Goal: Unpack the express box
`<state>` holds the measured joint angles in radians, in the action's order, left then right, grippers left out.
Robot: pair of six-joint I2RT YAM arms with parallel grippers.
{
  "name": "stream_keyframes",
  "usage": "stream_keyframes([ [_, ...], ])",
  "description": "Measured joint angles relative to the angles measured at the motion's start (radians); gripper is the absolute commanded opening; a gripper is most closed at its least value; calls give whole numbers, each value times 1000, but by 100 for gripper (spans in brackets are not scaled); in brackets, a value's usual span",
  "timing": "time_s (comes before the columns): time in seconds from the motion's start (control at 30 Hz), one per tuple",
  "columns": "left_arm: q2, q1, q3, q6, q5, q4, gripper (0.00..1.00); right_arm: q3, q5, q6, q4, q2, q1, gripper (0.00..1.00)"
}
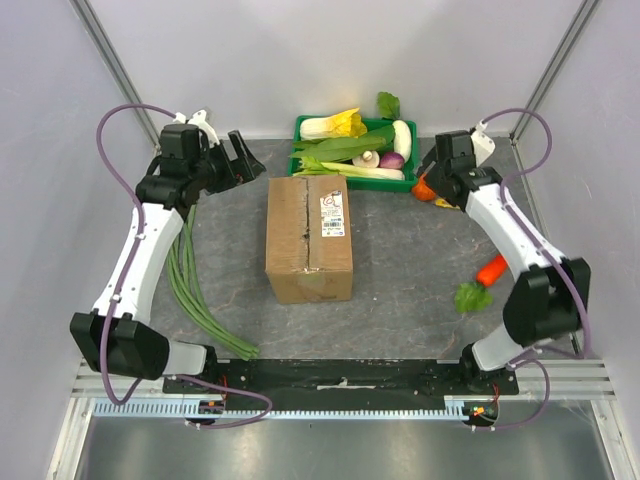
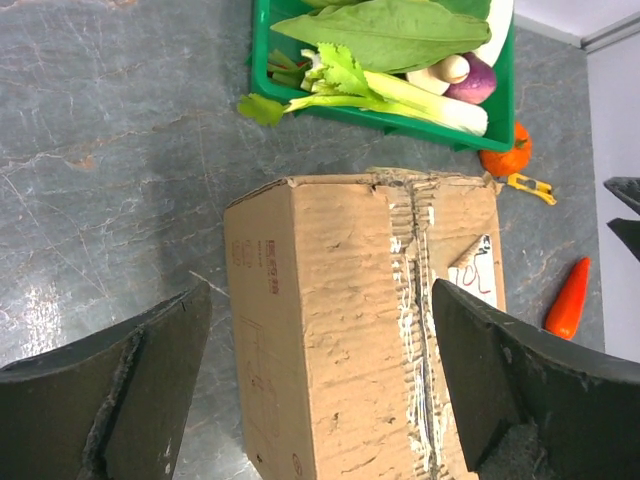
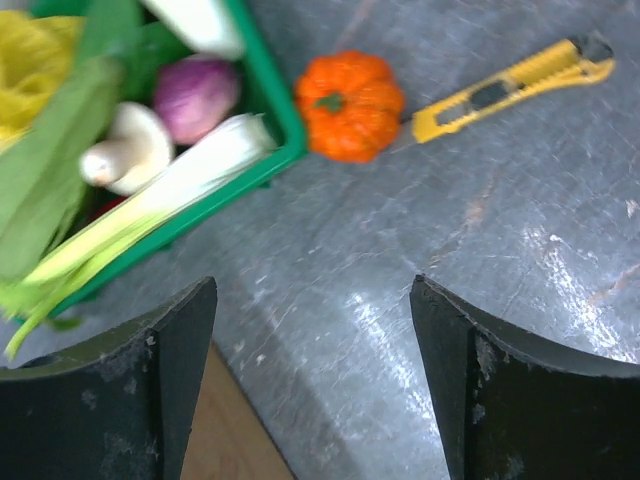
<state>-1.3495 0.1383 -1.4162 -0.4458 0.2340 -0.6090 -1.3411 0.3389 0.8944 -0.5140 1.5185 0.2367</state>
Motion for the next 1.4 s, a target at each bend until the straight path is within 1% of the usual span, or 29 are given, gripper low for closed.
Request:
stream_keyframes([
  [0.07, -22, -2, -12, 3, 0, -11, 95, -41, 6, 72, -47, 96, -28, 82],
  [0.17, -49, -4, -19, 6, -1, -21, 95, -106, 10, 125, -95, 207, -78, 77],
  [0.2, -56, -6, -19, 8, -2, -25, 95, -132, 18, 132, -107, 238, -87, 76],
  [0.33, -62, -10, -19, 21, -11, -37, 94, -277, 83, 111, -143, 369, -119, 64],
  [0.4, -62, -14, -19, 22, -15, -40, 94, -346, 108, 71, -148, 418, -130, 58],
  [0.43, -62, -15, -19, 22, -16, -40, 94, -381, 113, 47, -149, 446, -138, 44],
  [0.53, -62, -18, -19, 22, -15, -40, 94, -465, 109, -35, -145, 527, -167, 31],
  [0.63, -62, -19, -18, 23, -15, -40, 94, -502, 72, -90, -145, 599, -218, 25],
  [0.73, -62, -19, -17, 28, -15, -40, 94, -504, 41, -145, -154, 654, -272, 24],
  [0.87, -62, -21, -17, 33, -14, -40, 93, -507, 16, -230, -161, 709, -320, 24],
  [1.17, -66, -24, 6, 47, -7, -41, 93, -482, -51, -405, -158, 730, -299, 25],
  [1.4, -90, -26, 16, 61, 20, -42, 92, -391, -99, -460, -134, 702, -298, 26],
])
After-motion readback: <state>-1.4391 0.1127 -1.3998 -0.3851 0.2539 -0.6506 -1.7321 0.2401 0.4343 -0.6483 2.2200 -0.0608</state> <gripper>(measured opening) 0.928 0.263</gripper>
